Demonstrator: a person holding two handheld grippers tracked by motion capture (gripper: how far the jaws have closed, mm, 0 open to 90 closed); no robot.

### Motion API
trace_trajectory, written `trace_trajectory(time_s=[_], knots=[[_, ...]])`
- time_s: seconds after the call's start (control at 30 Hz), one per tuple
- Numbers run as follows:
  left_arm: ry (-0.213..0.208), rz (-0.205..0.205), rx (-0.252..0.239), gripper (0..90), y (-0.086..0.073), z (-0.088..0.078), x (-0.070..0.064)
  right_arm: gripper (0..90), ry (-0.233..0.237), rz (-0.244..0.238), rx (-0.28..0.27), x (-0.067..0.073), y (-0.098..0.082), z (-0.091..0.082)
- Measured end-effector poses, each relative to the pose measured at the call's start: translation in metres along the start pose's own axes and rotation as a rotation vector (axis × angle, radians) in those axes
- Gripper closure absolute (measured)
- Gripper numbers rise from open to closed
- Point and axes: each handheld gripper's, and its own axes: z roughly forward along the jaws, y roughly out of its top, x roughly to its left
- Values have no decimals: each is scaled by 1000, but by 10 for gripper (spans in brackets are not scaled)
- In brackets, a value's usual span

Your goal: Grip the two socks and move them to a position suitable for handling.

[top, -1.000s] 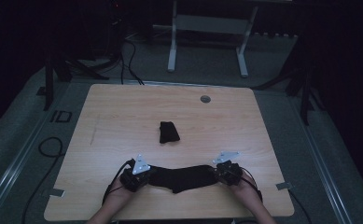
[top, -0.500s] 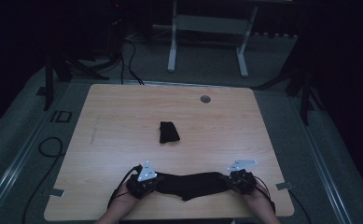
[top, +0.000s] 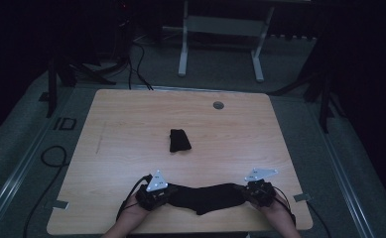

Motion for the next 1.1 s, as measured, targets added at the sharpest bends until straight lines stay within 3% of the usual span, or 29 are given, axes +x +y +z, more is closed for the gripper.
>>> trace_trajectory(time_s=[0.17, 0.23, 0.3, 0.4, 0.43, 0.63, 0.77, 1.1], knots=[[13, -31, -49, 601, 2, -13, 8, 834, -12, -32, -54, -1, 27, -7], [10, -39, -67, 585, 0, -19, 12, 827, -20, -47, -69, -3, 41, -3], [20, -49, -75, 514, -4, -23, 15, 804, -28, -69, -68, -3, 55, 4], [30, -57, -80, 513, -10, -27, 18, 788, -26, -80, -61, -5, 68, 12], [33, -63, -80, 513, -12, -27, 18, 762, -25, -84, -62, -6, 85, 23], [27, -65, -77, 513, -18, -30, 16, 687, -6, -127, -48, -3, 126, 54], [30, -73, -82, 513, -19, -30, 16, 573, 0, -126, -36, -4, 152, 78], [41, -68, -97, 514, -18, -35, 16, 412, -29, -129, -3, 6, 203, 141]])
